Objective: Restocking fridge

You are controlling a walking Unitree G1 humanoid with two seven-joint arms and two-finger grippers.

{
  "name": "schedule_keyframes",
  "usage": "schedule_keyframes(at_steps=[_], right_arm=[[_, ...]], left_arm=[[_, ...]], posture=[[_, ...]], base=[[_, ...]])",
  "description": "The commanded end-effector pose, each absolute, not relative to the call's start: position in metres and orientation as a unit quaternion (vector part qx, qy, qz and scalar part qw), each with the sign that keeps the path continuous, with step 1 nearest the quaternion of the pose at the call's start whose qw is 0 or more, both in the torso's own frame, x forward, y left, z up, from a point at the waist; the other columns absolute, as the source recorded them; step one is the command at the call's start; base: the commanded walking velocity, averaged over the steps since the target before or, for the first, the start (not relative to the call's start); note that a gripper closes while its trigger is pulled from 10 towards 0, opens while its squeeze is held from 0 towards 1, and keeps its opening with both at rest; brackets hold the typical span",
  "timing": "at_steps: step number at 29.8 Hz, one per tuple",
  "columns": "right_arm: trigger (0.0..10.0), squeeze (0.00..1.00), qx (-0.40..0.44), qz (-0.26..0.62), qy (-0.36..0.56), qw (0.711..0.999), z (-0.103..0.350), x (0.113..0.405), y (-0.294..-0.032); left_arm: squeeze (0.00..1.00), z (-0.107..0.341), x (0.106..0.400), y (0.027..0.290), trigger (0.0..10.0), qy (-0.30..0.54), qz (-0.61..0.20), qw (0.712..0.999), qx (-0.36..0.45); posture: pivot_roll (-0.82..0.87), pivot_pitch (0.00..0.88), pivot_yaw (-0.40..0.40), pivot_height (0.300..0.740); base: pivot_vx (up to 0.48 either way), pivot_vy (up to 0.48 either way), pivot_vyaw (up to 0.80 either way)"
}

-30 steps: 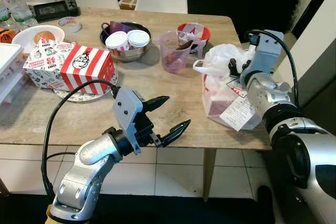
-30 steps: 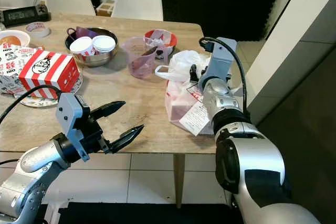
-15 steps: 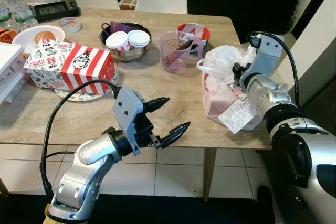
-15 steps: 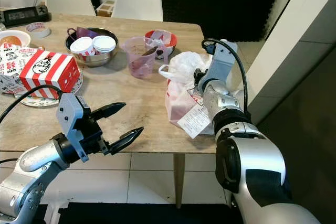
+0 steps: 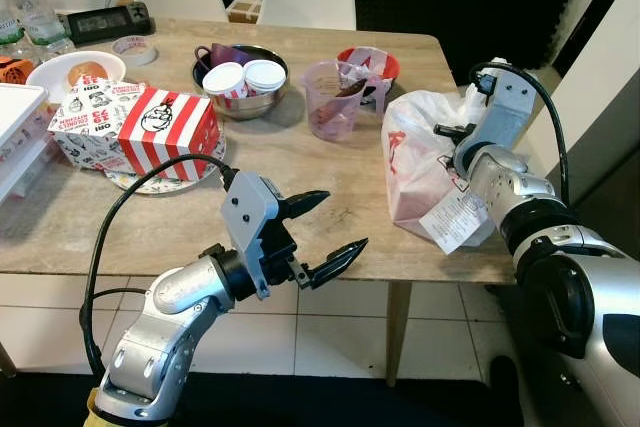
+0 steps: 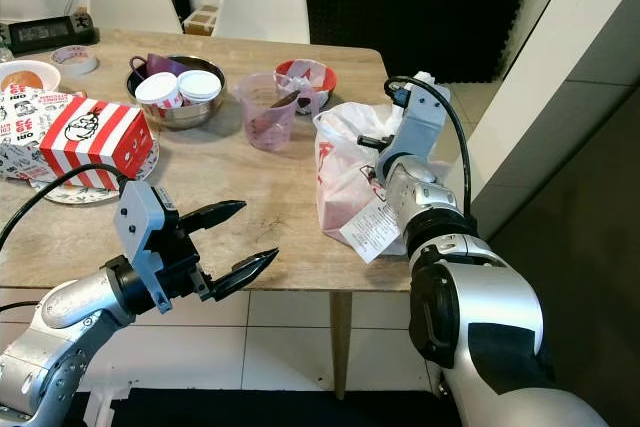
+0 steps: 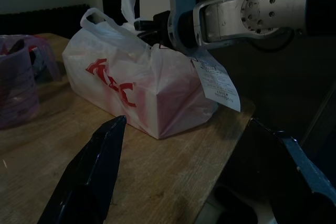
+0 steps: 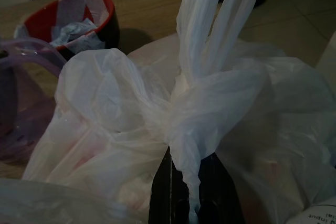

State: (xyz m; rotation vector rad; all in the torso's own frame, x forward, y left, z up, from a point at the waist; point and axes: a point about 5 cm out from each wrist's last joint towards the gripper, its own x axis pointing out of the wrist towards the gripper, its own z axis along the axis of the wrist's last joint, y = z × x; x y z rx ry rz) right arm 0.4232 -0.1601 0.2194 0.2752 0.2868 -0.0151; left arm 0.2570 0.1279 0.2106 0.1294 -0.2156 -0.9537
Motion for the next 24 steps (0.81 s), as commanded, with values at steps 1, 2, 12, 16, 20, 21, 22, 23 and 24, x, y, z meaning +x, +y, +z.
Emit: schedule_keyframes(at_steps=[1,2,12,16,20,21,22,23,24], right_arm=[[0.0,0.0,0.15,-0.01,0.141,0.978,0.221,0.423,-0.165],[0.0,0.0,0.159,-0.002,0.133,0.978,0.226,0.424,-0.165],[0.0,0.0,0.179,0.095,0.086,0.975,0.267,0.428,-0.16],[0.0,0.0,0.175,0.178,0.048,0.967,0.3,0.426,-0.154],[0.0,0.0,0.174,0.242,0.029,0.954,0.316,0.423,-0.15],[0.0,0.0,0.174,0.242,0.029,0.954,0.316,0.423,-0.15],[0.0,0.0,0.172,0.271,0.022,0.947,0.321,0.421,-0.149],[0.0,0.0,0.172,0.271,0.022,0.947,0.321,0.421,-0.149],[0.0,0.0,0.179,0.297,0.016,0.938,0.326,0.419,-0.148]], left_arm=[[0.0,0.206,0.256,0.126,10.0,-0.093,-0.468,0.876,0.064],[0.0,0.205,0.257,0.127,10.0,-0.092,-0.468,0.877,0.064],[0.0,0.204,0.259,0.131,10.0,-0.09,-0.465,0.879,0.062],[0.0,0.199,0.257,0.13,10.0,-0.079,-0.473,0.876,0.06],[0.0,0.196,0.256,0.13,10.0,-0.071,-0.479,0.873,0.059],[0.0,0.196,0.256,0.13,10.0,-0.071,-0.479,0.873,0.059],[0.0,0.195,0.256,0.13,10.0,-0.068,-0.482,0.872,0.058],[0.0,0.195,0.256,0.13,10.0,-0.068,-0.482,0.872,0.058],[0.0,0.194,0.255,0.13,10.0,-0.064,-0.486,0.87,0.057]], posture=[[0.01,0.117,-0.085,0.74],[0.01,0.111,-0.085,0.74],[0.0,0.105,-0.084,0.74],[-0.01,0.103,-0.079,0.74],[-0.01,0.102,-0.081,0.74],[-0.01,0.102,-0.081,0.74],[-0.01,0.101,-0.08,0.74],[-0.01,0.101,-0.08,0.74],[-0.01,0.101,-0.08,0.74]], base=[[0.0,0.0,0.0],[0.0,0.0,0.0],[0.0,0.0,0.0],[0.0,0.0,0.0],[0.0,0.0,0.0],[0.0,0.0,0.0],[0.0,0.0,0.0],[0.0,0.0,0.0],[0.0,0.0,0.0]])
